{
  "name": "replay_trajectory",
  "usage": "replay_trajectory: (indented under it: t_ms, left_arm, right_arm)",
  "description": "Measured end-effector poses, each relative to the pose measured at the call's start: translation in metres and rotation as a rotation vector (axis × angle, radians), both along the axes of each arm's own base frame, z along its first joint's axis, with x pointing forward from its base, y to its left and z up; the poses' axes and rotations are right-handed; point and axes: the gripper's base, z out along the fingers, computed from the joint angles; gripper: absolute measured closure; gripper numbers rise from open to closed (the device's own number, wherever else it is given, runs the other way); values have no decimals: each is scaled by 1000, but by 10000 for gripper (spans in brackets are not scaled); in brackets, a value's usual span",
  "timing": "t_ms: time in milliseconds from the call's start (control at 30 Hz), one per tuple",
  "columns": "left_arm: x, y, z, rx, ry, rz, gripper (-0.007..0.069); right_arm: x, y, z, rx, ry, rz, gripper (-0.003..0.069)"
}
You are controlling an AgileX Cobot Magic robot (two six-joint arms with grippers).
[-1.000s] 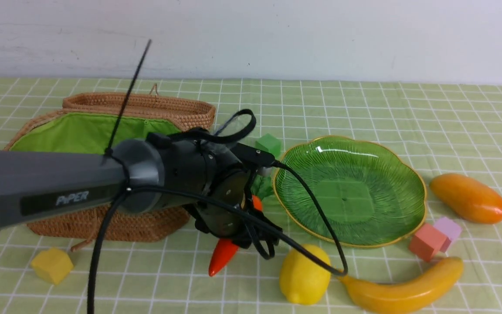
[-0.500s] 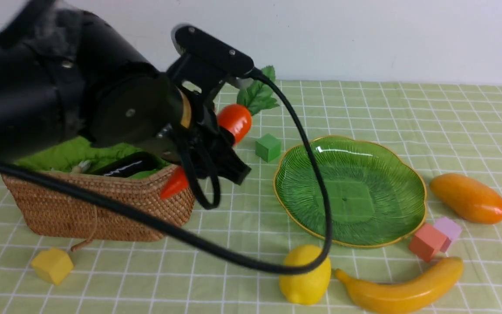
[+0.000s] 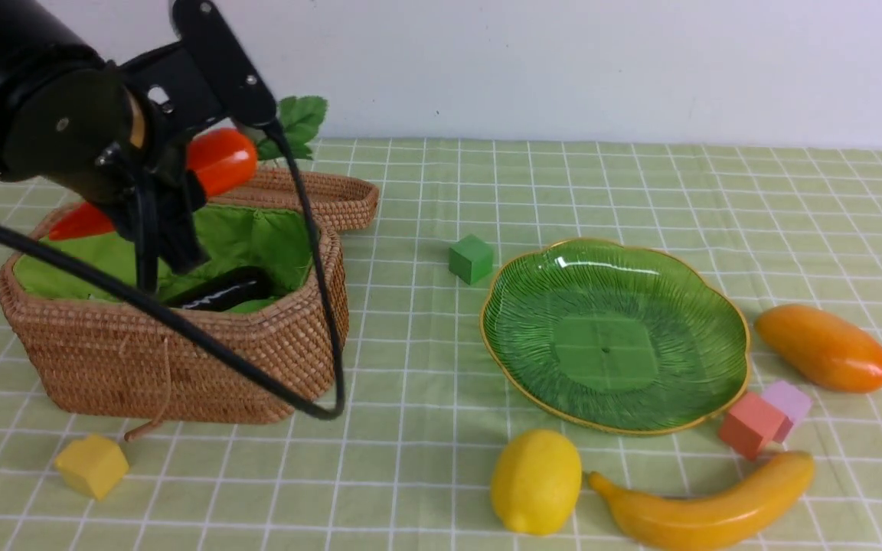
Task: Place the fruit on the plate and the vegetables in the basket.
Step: Use the left arm to grab a carrot and put it into the left basket
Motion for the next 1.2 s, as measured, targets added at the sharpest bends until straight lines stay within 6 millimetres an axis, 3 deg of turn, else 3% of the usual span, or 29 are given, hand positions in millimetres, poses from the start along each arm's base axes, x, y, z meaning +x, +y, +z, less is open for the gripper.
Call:
replay_trajectory:
  t_ms: [100, 267, 800, 1100, 1200]
  left_arm:
    - [15, 13, -19, 29, 63, -5, 319]
    - [27, 18, -37, 62, 110, -13, 319]
    - [31, 16, -39, 55, 84, -30, 312]
    - [31, 16, -39, 23, 80, 4, 78]
    - [31, 16, -39, -7, 77, 32, 46]
  right_arm:
    - [0, 0, 0, -1, 1, 1, 524]
    - [1, -1, -1, -18, 0, -18, 522]
    - [7, -6, -5, -35, 51, -103, 515]
    - [7, -6, -5, -35, 52, -103, 512]
    - [7, -6, -5, -35, 52, -103, 512]
